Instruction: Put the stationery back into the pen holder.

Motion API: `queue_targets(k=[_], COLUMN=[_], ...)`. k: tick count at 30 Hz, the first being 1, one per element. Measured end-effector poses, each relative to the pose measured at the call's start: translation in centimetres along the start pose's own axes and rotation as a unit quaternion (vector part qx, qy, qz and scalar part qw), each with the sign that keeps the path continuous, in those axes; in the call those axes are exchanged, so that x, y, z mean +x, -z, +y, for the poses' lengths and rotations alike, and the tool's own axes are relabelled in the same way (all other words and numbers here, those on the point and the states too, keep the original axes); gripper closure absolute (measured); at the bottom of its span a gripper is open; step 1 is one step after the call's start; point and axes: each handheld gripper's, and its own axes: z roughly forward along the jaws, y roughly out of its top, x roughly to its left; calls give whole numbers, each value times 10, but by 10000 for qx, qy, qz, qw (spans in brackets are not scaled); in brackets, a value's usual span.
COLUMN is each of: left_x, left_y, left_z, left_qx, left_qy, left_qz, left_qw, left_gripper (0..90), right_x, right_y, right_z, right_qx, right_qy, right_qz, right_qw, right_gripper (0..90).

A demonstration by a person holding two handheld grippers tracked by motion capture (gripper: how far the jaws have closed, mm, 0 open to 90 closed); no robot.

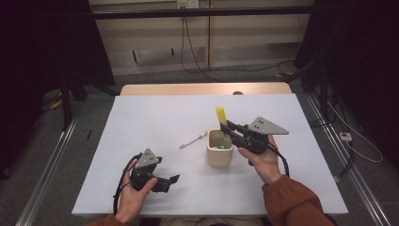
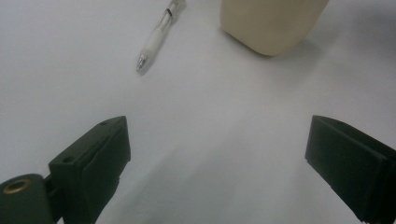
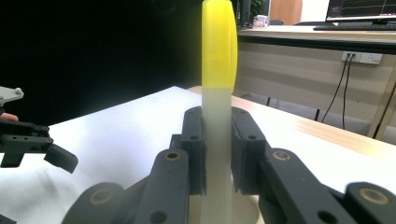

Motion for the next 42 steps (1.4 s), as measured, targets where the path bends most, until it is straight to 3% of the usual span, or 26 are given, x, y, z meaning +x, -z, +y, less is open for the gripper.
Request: queue_targets(k=[7,10,17,23,36,42], left_x=[0,1,1,1,1,4], left_y=[0,0,-1,-1,-1,2], left_z=[0,0,-1,-1,0,1], left_qx=[9,18,0,10,28,-165], left_qy=[38,41,69,52,102,152], left_qz=[-16,-27,-33,-12,37,110], left_qw=[10000,10000,10000,10000,9999,9997], left_gripper=[67,67,67,67,67,72], right_x=[0,0,-4,-8,-10,-9], right_y=[-2,-3,1,8,37,56], right_z=[-5,-7,-8,-6,-15,-25], right_qx=[108,130,160,183,409,557], right_qy=[-33,3,-135,-196,-93,-92], right_qz=[7,-23,-161,-256,-438,-481], right_qw=[9999,9999,9997,9993,9982,9972], right_gripper=[774,728,435,306,184,170])
